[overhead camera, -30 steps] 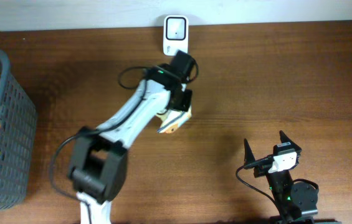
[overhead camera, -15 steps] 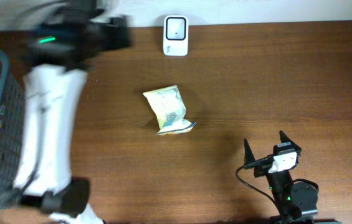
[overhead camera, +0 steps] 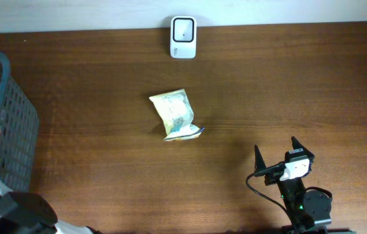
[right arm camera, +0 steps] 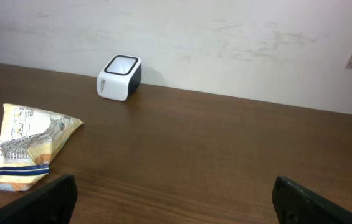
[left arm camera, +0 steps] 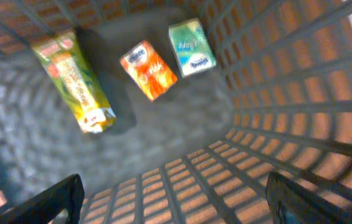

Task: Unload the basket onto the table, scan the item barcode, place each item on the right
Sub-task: 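Reach the left gripper into the basket and grasp the green tea box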

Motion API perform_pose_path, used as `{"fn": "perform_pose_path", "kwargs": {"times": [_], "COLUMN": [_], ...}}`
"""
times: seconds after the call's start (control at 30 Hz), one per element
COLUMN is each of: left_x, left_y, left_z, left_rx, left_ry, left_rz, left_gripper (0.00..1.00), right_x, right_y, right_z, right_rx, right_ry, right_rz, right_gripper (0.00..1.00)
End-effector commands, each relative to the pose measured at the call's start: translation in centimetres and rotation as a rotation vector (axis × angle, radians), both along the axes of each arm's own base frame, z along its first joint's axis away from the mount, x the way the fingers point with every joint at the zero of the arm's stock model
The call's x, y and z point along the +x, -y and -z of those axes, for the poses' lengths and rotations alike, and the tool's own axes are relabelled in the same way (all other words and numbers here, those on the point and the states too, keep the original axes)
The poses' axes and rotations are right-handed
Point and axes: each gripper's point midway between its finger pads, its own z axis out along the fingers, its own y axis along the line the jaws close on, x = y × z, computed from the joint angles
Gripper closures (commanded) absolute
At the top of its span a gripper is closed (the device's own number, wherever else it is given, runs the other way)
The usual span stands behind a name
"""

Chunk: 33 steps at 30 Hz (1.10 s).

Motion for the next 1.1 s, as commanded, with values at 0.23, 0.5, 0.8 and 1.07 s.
{"fn": "perform_pose_path", "kwargs": {"times": [0.23,0.5,0.8,1.07], "left_x": [-2.9,-6.9,-7.2,-7.2], "left_y": [-3.9,-7.5,-7.2,-7.9], "left_z": [9.3,12.6,20.0,21.0], "left_rx": [0.014,0.016,-0.111,-0.090], "left_ry": [-0.078,-0.136,-0.264,-0.282], "left_rz": [-0.124,-0.250,-0.241,-0.251], "left_gripper": [0.09,0.00,0.11,0.41], "right_x": [0.0,0.0,0.0,0.0], "right_y": [0.0,0.0,0.0,0.0], "right_z": [0.2,0.2,0.2,0.2], "right_rx": [0.004,0.004,0.004,0.004], "right_ry": [-0.001,-0.001,-0.001,-0.001], "right_rz": [0.005,0.005,0.004,0.005], "right_gripper": [0.01,0.01,0.01,0.01]}}
